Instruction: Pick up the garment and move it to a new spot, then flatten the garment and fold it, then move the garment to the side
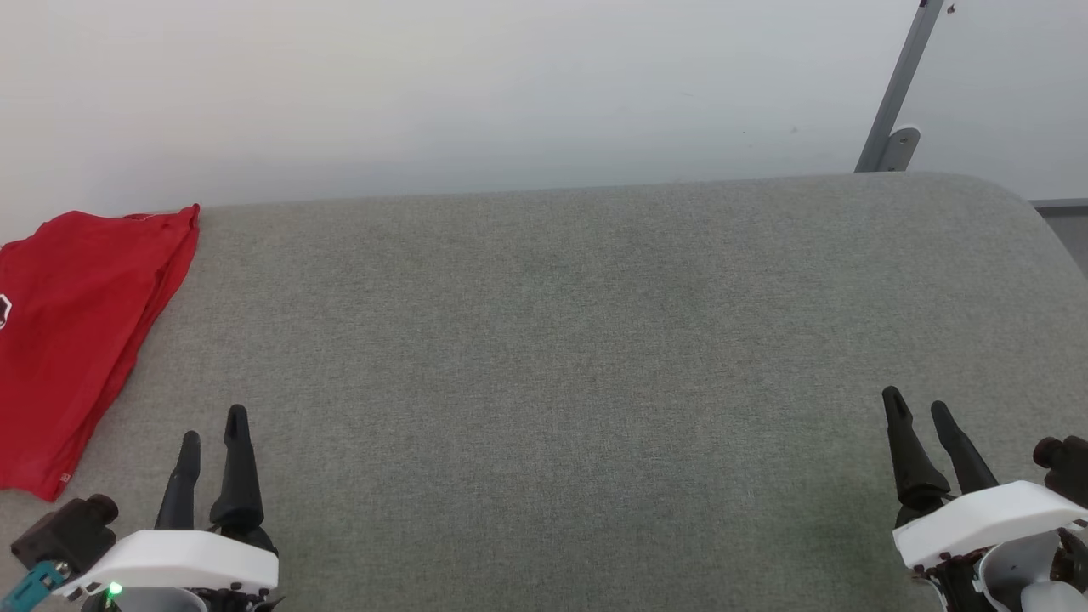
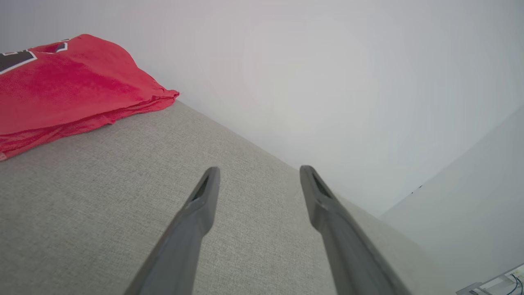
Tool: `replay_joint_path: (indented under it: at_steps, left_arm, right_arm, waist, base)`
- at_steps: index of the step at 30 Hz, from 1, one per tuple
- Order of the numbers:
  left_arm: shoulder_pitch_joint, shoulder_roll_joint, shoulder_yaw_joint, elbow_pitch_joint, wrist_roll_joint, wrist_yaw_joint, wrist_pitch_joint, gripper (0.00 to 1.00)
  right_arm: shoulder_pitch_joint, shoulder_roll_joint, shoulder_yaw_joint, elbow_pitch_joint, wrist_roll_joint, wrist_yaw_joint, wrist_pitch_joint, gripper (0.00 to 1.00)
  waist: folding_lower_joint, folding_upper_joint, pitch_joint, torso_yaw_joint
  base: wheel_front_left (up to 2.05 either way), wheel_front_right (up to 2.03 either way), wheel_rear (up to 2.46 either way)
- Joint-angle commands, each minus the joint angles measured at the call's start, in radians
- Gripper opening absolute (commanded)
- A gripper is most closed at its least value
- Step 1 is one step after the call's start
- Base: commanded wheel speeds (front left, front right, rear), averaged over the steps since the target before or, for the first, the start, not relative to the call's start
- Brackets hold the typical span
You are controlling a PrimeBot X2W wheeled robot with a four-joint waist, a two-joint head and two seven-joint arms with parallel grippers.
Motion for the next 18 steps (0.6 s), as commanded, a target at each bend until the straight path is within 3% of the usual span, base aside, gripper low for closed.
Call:
replay_joint_path:
  at_steps: [1,18]
  left_arm:
    - [0.0,0.001,0.004,-0.014,0.037,-0.009,-0.01,1.0]
    - [0.021,-0.012,0.017,-0.039,0.22,-0.033,-0.053,1.0]
  right_arm:
    - [-0.01,-0.009,0.005,-0.01,-0.026,0.0,-0.011,1.0]
    - [-0.009,-0.028,0.022,-0.021,-0.177,0.0,-0.035,1.0]
  waist:
    - [0.0,0.0,0.0,0.0]
    - [0.0,0.0,-0.006,0.002]
  base:
    - [0.0,0.0,0.0]
    - [0.0,0.0,0.0]
